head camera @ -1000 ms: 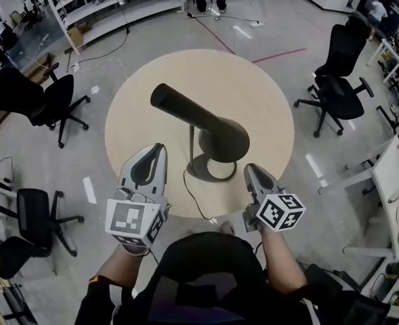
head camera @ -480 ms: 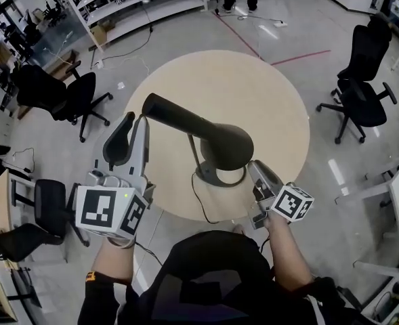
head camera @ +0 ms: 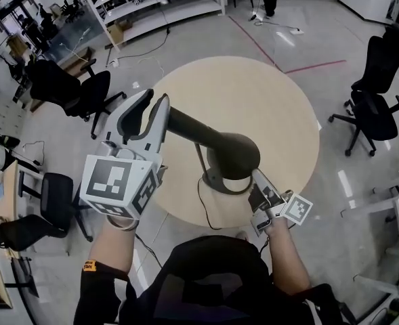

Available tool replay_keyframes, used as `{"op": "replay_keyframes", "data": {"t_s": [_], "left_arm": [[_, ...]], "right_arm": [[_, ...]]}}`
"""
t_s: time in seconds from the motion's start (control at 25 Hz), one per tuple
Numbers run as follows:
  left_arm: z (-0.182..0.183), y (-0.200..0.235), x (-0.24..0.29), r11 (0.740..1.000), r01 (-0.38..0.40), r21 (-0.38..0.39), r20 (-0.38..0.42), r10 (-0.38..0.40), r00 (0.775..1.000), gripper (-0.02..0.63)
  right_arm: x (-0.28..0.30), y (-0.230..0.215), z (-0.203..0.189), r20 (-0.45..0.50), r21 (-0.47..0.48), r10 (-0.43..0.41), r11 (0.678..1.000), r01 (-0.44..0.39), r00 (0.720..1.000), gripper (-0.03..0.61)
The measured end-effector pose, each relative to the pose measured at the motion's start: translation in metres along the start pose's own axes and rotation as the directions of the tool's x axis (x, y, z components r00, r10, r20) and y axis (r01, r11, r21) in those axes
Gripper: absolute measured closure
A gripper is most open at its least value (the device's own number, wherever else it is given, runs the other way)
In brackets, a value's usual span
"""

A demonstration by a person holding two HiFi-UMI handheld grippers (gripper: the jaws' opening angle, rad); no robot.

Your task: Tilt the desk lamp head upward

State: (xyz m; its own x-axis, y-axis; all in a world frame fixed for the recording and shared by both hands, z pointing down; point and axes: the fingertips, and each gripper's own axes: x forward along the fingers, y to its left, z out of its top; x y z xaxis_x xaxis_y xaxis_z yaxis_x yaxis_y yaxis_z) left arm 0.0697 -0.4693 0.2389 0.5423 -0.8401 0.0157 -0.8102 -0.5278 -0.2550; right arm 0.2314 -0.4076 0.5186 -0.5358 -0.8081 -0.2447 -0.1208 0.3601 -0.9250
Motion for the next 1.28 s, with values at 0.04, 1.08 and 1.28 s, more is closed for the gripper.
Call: {"op": "replay_keyframes", "data": {"t_s": [0.04, 1.08, 1.28], "left_arm": [[-0.003, 0.001, -0.001, 1.0, 0.004, 0.001, -0.009, -0.004, 1.0, 0.485], [-0.041, 0.036, -0.017, 0.991, 0.005, -0.13, -0.016, -0.007, 1.0, 0.508], [-0.056, 0.044, -0.024, 0.98, 0.003, -0.201, -0.004, -0.004, 1.0, 0.511]], "right_arm": [[0.001, 0.002, -0.003, 0.001, 0.004, 0.016, 1.0, -0.016, 1.0, 0.477], [-0.009, 0.059, 0.034, 0.036, -0.18, -0.063, 0.981, 0.068, 0.997, 0.503], [-0.012, 0.091, 0.053, 0.041, -0.294, -0.089, 0.951, 0.097, 0.995, 0.509]]}}
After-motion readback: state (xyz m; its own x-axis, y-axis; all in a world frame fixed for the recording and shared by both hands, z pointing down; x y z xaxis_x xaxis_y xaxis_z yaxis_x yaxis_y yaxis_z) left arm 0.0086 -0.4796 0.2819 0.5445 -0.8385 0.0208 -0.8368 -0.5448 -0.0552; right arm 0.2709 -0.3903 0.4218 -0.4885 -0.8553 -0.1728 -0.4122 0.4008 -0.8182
